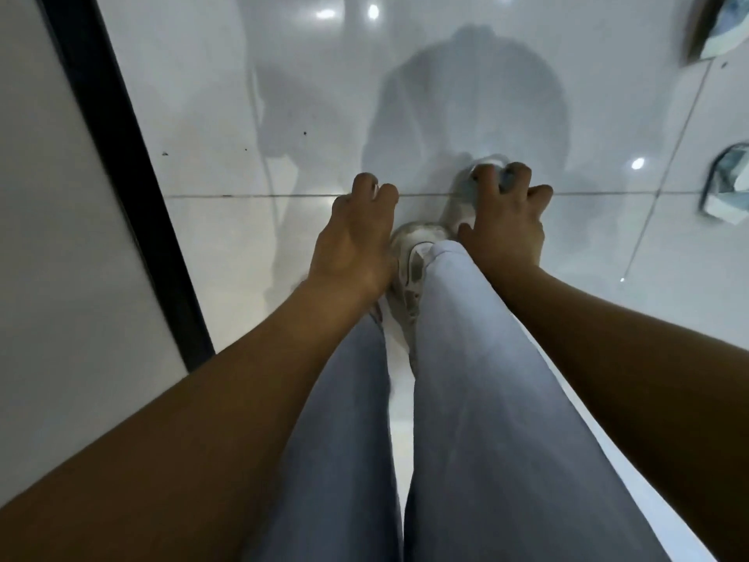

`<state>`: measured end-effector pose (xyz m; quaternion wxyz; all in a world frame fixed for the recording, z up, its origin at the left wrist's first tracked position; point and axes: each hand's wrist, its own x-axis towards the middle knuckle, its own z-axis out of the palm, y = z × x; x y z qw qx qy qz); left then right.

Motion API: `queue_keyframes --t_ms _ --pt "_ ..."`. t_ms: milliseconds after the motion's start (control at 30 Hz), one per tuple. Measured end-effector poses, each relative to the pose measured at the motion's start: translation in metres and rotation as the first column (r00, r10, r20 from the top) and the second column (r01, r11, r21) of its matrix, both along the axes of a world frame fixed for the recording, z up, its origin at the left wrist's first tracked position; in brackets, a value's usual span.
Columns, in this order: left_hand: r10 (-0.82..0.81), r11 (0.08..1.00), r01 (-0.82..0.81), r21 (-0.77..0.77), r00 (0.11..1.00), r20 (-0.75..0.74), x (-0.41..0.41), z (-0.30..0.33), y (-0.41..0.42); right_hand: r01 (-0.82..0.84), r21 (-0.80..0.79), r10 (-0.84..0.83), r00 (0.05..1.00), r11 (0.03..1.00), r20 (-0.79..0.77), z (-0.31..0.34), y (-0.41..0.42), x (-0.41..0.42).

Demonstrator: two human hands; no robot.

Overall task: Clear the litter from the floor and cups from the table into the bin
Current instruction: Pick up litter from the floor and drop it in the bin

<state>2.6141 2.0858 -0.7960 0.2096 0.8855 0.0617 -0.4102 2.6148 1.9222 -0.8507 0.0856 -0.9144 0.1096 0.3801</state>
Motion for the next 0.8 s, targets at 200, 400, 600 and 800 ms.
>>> queue_keyframes --t_ms 200,400,600,800 --pt "-0.009 1.0 0.009 -0.004 1.0 -0.019 0.006 0.004 0.006 0.029 0.036 -0.032 0.995 0.999 0.097 0.005 -0.01 0.004" --pt "-0.06 0.998 0.059 -0.02 0.998 -0.016 0.033 0.07 0.005 0.049 0.147 -0.07 0.988 0.988 0.141 0.07 0.0 0.026" --pt "-0.17 0.984 0.171 0.051 0.985 -0.033 0.069 0.197 -0.001 0.06 0.201 -0.103 0.971 0.978 0.215 0.212 0.015 0.053" --pt "-0.271 0.959 0.272 0.082 0.962 -0.015 0.1 0.358 -0.011 0.085 0.213 -0.13 0.969 0.973 0.21 0.385 0.01 0.063"
